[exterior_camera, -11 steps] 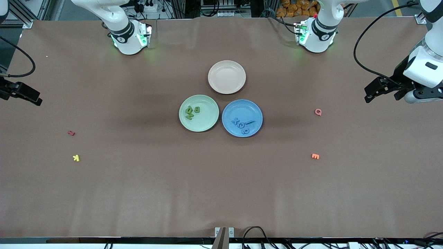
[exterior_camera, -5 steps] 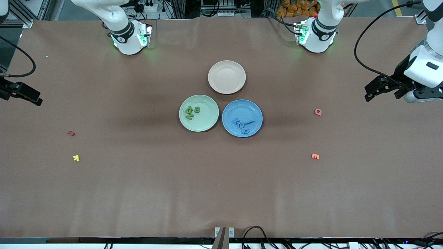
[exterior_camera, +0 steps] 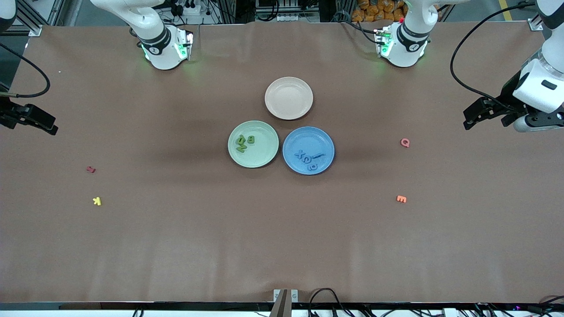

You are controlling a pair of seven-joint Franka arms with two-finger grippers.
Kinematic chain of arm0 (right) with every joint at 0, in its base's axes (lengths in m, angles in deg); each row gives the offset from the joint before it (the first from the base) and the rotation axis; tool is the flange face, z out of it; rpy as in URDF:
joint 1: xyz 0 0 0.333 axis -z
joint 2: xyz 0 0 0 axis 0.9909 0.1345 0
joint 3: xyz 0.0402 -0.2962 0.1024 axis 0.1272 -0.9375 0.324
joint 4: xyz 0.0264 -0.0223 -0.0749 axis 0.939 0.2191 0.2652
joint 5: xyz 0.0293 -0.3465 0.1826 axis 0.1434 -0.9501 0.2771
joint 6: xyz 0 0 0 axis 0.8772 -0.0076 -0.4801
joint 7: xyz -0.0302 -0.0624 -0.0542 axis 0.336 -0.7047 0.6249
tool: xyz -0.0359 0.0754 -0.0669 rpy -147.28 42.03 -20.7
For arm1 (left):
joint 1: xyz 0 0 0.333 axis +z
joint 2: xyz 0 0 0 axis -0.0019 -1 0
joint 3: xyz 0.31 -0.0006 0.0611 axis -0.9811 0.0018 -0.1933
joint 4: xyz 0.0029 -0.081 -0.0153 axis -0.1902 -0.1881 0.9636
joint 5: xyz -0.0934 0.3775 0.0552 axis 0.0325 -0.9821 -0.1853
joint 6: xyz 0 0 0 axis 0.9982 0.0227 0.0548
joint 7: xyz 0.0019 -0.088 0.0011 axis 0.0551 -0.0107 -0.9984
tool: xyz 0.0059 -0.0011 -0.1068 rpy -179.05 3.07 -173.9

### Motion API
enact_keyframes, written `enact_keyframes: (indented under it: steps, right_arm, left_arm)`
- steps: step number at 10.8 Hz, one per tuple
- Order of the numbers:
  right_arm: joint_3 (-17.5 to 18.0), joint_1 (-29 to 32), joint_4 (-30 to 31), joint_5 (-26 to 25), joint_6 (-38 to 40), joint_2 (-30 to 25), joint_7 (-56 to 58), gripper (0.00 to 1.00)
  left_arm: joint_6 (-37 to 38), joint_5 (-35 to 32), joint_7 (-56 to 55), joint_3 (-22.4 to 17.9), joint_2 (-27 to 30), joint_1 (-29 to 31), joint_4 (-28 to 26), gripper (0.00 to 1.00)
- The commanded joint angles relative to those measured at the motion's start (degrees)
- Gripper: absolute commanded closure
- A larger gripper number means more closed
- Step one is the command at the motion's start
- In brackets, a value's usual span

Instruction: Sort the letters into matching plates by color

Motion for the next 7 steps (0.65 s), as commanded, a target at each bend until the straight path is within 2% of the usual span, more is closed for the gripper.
enact_keyframes:
  steps: [1, 7]
  right_arm:
    - [-0.5, -0.1, 0.6, 3.2, -0.7, -0.4, 0.9, 0.00]
    - [-0.5, 0.0, 0.5, 3.3, -0.7, -0.3, 0.9, 0.00]
  left_arm:
    - [1.4, 1.4, -0.3, -0.1, -0.6, -0.3, 1.5, 0.00]
    - [1.4, 1.4, -0.8, -0.1, -1.0, -1.0, 1.4, 0.00]
